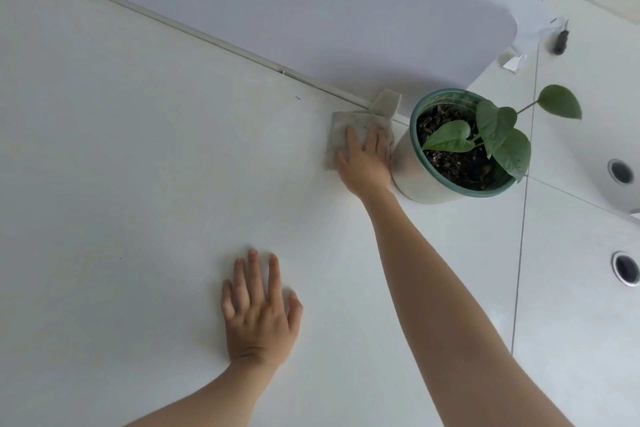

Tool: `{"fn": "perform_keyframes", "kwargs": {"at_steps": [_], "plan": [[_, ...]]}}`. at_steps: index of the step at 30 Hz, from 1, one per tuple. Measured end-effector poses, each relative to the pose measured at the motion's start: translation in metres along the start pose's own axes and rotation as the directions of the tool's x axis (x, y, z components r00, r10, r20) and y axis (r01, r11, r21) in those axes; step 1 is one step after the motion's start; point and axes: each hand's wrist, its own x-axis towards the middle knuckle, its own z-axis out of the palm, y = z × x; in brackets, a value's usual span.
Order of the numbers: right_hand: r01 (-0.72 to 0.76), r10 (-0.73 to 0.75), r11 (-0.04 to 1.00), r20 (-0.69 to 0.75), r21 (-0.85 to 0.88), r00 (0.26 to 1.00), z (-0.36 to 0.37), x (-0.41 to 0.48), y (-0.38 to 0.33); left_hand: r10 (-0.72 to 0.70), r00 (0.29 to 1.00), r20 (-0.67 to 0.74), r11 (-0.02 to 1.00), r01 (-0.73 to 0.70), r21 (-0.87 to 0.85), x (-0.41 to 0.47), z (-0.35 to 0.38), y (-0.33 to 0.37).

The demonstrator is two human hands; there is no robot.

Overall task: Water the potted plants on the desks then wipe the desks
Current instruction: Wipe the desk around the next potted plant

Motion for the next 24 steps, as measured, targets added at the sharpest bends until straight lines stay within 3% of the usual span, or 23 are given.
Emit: {"fn": "perform_keyframes", "kwargs": {"at_steps": [3,7,11,13,15,17,21,24], "plan": [[0.123,-0.123,0.992,0.002,-0.031,0.992,0.012,-0.026,-0.006,0.01,1.0,0.013,1.0,-0.01,0.007,0.0,0.0,0.0],[0.413,-0.408,0.907,0.072,-0.081,0.91,0.029,-0.082,-0.011,0.004,0.998,0.064,1.0,-0.002,-0.025,0.002,-0.007,0.0],[0.369,-0.366,0.919,0.048,-0.139,0.929,0.047,-0.132,-0.008,0.011,0.99,0.143,0.992,0.006,-0.123,0.005,-0.017,-0.002],[0.352,-0.347,0.923,0.061,-0.154,0.936,0.052,-0.161,-0.003,-0.001,0.987,0.158,0.957,0.046,-0.285,0.004,-0.024,-0.006],[0.369,-0.368,0.919,0.033,-0.137,0.929,0.06,-0.193,-0.002,-0.064,0.989,0.134,0.847,0.125,-0.517,0.003,-0.033,-0.016],[0.435,-0.436,0.892,0.016,-0.121,0.9,0.078,-0.229,-0.012,-0.087,0.989,0.118,0.756,0.143,-0.639,0.002,-0.046,-0.029],[0.581,-0.574,0.798,0.09,-0.158,0.814,0.108,-0.279,-0.049,-0.098,0.993,0.068,0.798,0.12,-0.591,-0.003,-0.056,-0.046],[0.557,-0.541,0.813,0.13,-0.171,0.831,0.103,-0.27,-0.045,-0.042,0.994,0.096,0.859,0.085,-0.504,-0.008,-0.049,-0.045]]}}
